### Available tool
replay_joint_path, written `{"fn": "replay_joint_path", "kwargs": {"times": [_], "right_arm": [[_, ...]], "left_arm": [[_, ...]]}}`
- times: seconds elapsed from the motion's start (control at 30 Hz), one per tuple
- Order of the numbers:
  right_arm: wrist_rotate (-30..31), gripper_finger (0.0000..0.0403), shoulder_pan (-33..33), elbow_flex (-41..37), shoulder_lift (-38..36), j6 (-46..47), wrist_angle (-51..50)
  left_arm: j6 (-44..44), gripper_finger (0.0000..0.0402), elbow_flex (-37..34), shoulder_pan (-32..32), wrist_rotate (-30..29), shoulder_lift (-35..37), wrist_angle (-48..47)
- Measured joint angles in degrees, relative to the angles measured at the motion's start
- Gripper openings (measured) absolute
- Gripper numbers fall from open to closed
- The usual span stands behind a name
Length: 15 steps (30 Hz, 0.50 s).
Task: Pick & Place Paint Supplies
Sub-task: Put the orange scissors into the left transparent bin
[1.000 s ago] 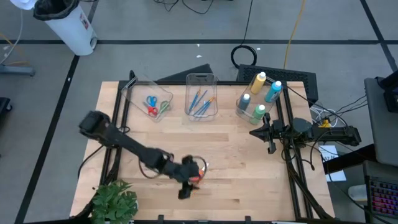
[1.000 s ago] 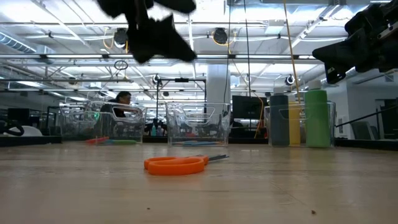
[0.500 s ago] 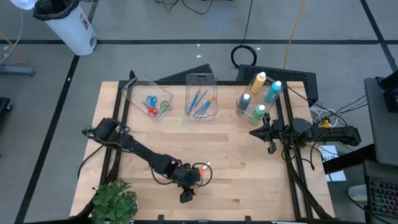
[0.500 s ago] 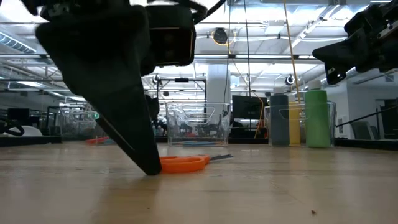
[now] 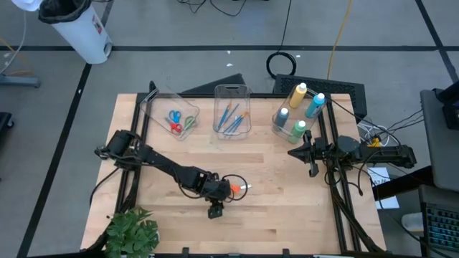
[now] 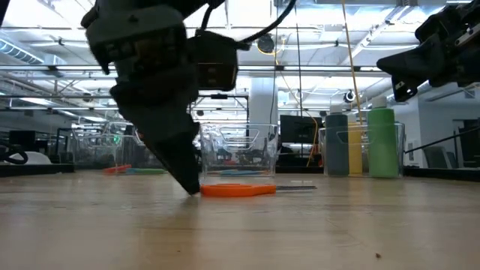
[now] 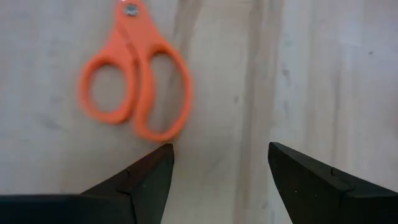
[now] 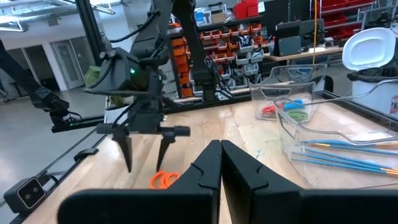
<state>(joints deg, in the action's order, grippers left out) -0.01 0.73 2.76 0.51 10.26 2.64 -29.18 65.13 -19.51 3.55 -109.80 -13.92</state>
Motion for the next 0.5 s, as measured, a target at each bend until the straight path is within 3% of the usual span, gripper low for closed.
{"fn": "replay_joint_path", "kwargs": {"times": [0.27,0.5], "right_arm": [[0.09,0.0,0.0,0.0,-0.02,-0.37,0.37],[0.06,0.0,0.0,0.0,-0.02,-0.29,0.41]], "left_arm": [[7.3,0.0271,0.02,-1.59,-10.02,4.51,0.74],[15.48,0.0271,0.06,-3.33,-11.32,1.31,3.79]]}}
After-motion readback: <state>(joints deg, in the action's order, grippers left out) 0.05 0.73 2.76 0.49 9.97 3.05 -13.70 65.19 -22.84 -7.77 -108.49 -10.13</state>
